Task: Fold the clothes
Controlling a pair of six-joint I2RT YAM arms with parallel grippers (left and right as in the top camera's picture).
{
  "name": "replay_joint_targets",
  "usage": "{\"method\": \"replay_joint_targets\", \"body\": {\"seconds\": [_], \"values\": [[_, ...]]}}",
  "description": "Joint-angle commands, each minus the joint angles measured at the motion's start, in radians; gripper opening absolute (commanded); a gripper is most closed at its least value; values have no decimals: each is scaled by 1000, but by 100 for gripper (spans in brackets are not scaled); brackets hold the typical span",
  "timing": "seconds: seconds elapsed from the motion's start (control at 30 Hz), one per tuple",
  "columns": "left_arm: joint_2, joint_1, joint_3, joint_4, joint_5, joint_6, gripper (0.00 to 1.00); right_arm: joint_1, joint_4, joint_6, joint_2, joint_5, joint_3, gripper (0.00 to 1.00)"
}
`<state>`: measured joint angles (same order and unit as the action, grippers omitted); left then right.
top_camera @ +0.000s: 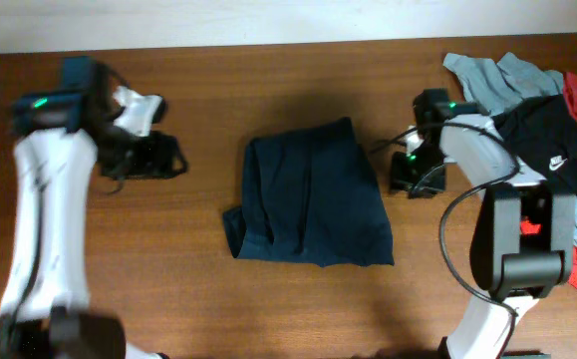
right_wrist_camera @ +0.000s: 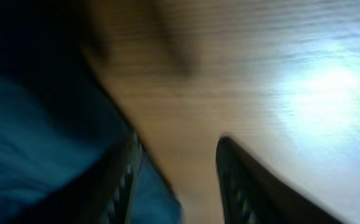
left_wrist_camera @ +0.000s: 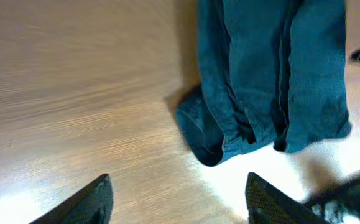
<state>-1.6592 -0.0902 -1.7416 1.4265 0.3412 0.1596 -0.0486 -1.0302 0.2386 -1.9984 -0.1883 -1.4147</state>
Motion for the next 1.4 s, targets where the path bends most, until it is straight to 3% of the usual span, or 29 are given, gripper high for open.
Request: {"method": "replay_joint_targets", "body": {"seconds": [0.0, 0.13, 0.33, 0.4, 0.5, 0.6, 0.67, 0.8, 0.97, 1.07, 1.1, 1.2, 1.23, 1.37], "values": [[163, -68, -14, 7, -80, -78, 70, -147, 79, 42, -1, -123, 46, 43], [235, -106, -14, 8, -79, -104, 71, -318, 150, 111, -4, -127, 53, 43], [274, -106, -14, 33, -77, -104, 71, -627, 438, 237, -7, -209, 52, 43], [274, -106, -13, 34, -77, -104, 70, -730, 634, 201, -7, -253, 52, 50], [274, -106, -13, 35, -76, -104, 73, -771, 660, 123, -7, -245, 35, 51], [273, -92, -11, 50, -69, -103, 75, -729, 546, 113, 7, -191, 16, 52], [272, -63, 5, 102, -69, -103, 73, -619, 354, 57, 59, -128, -16, 52], [272, 9, 138, 114, -69, -91, 69, -450, 183, -2, 182, -66, -60, 54], [272, 148, 473, -107, -69, -109, 71, -248, 66, -19, 373, -66, -84, 63], [267, 188, 692, -294, -93, -237, 70, -144, -5, -26, 460, -65, -84, 66], [265, 185, 772, -359, -113, -324, 59, -121, -23, -27, 473, -65, -84, 66], [264, 177, 921, -480, -129, -464, 7, -75, -66, -60, 481, -65, -83, 66], [264, 177, 953, -512, -129, -482, 1, -67, -75, -60, 481, -64, -83, 66], [249, 174, 1086, -684, -130, -511, 0, -61, -75, -60, 481, -61, -82, 66]]}}
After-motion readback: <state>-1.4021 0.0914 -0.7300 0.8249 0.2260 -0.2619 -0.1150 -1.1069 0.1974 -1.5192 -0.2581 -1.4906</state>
